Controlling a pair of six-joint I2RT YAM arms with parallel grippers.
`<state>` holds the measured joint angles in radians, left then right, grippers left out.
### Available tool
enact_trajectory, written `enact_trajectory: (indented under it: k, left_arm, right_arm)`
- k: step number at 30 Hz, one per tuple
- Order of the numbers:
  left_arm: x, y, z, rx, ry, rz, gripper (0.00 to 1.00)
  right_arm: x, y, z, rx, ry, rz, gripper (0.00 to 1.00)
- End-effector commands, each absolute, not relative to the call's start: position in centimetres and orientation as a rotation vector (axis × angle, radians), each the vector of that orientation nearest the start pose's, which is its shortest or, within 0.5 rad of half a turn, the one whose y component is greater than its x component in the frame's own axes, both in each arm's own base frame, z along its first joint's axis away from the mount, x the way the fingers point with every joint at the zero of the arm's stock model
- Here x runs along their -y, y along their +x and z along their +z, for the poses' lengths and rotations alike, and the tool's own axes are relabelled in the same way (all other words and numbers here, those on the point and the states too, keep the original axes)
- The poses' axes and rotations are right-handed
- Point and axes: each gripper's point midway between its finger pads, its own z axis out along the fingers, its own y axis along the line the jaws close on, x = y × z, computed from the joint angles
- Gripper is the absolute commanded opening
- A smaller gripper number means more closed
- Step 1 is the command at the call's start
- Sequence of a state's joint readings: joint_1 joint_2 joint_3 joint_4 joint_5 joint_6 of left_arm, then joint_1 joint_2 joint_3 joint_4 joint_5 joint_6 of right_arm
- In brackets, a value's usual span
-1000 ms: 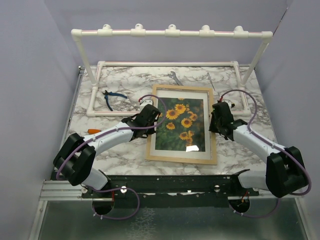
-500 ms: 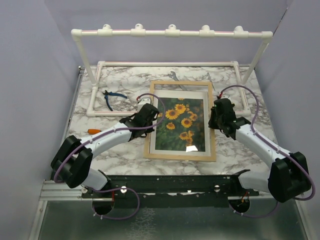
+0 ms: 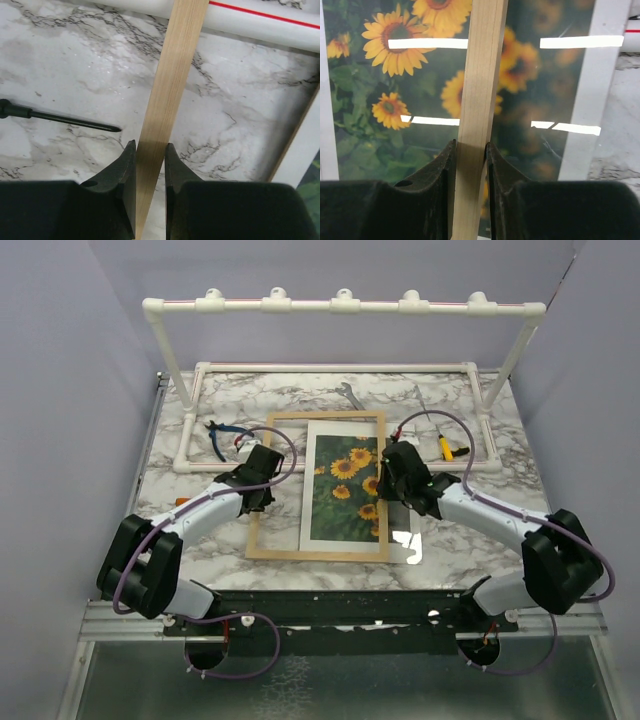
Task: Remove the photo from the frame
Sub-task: Pick up the photo frame item from the photo frame, then place the photo frame item at the center of the board.
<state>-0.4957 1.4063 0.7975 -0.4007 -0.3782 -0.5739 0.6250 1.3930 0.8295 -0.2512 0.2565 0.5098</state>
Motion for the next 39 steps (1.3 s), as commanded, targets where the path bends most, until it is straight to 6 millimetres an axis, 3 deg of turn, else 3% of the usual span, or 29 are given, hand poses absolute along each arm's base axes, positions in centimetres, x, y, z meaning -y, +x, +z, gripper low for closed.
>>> enact_trajectory:
  k: [1, 4, 9, 14, 26, 33, 37, 39]
  left_arm:
    - [8.9, 31.6, 6.7, -2.368, -0.4, 0.076, 0.04]
    - [8.4, 32.1, 6.9, -2.356, -0.424, 0.089, 0.12]
    - [7.7, 32.7, 7.7, -2.324, -0.471, 0.116, 0.58]
    - [7.4, 32.7, 9.0, -2.278, -0.503, 0.102, 0.84]
    - [7.5, 32.4, 10.0, -2.261, -0.501, 0.067, 0.89]
    - [10.5, 32.2, 11.0, -2.258, -0.438, -0.171, 0.82]
    - [10.6, 31.8, 12.1, -2.227, -0.435, -0.209, 0.82]
    - [10.8, 31.6, 12.4, -2.222, -0.43, -0.231, 0.82]
  right_arm:
    - [-23.8, 30.8, 10.0, -2.335, -0.037, 0.418, 0.16]
    - [-25.4, 30.6, 9.9, -2.337, -0.055, 0.435, 0.16]
    - [-27.6, 30.1, 9.8, -2.34, -0.054, 0.487, 0.19]
    - [-29.0, 30.0, 9.3, -2.34, -0.024, 0.53, 0.2]
    - [-29.2, 30.8, 9.0, -2.287, 0.142, 0.534, 0.22]
    - [-28.0, 31.4, 9.7, -2.241, 0.147, 0.466, 0.25]
    - [-28.8, 31.0, 9.6, -2.254, 0.129, 0.519, 0.32]
    - [-29.2, 30.7, 9.3, -2.262, 0.142, 0.538, 0.43]
